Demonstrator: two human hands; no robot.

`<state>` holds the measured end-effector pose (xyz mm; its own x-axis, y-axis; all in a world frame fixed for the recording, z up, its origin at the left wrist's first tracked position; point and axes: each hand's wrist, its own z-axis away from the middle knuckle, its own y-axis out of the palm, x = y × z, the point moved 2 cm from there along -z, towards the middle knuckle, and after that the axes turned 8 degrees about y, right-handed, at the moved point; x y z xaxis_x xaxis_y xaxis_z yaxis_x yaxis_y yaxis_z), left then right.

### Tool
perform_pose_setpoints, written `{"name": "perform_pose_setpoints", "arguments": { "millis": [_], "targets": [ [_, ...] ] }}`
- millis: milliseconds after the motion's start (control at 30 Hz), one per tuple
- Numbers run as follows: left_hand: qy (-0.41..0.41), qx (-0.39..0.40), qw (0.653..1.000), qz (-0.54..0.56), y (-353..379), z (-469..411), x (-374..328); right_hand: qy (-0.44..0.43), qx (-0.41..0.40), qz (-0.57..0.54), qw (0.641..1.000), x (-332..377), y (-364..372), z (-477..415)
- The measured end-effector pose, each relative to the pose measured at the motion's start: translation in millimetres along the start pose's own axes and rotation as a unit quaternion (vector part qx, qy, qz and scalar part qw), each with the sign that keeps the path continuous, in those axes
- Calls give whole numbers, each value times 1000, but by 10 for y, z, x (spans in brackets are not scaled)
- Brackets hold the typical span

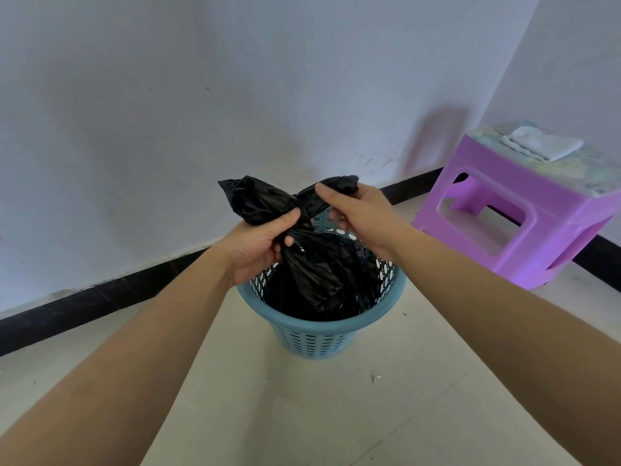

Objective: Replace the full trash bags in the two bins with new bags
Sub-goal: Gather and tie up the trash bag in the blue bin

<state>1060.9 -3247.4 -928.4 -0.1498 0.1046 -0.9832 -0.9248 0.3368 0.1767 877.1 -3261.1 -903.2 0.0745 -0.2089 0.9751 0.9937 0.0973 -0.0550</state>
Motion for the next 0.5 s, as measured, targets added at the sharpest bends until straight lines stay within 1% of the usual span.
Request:
{"name": "perform_pose_setpoints", "arguments": {
  "millis": [100,167,267,400,500],
  "targets": [
    [-4,-8,999,31,13,-8,12,-36,-55,-81,995,33,6,5],
    [-5,-3,998,70,28,-12,22,-25,-54,-121,991,16,1,20],
    [19,24,994,109,34,0,11,13,-34,-167,985,-18,-39,58],
    [79,5,996,39,8,28,-57,23,-20,-154,988,-4,-126,87],
    [84,6,996,31,-18,38,-67,15,11,-163,987,65,-123,126]
  ]
}}
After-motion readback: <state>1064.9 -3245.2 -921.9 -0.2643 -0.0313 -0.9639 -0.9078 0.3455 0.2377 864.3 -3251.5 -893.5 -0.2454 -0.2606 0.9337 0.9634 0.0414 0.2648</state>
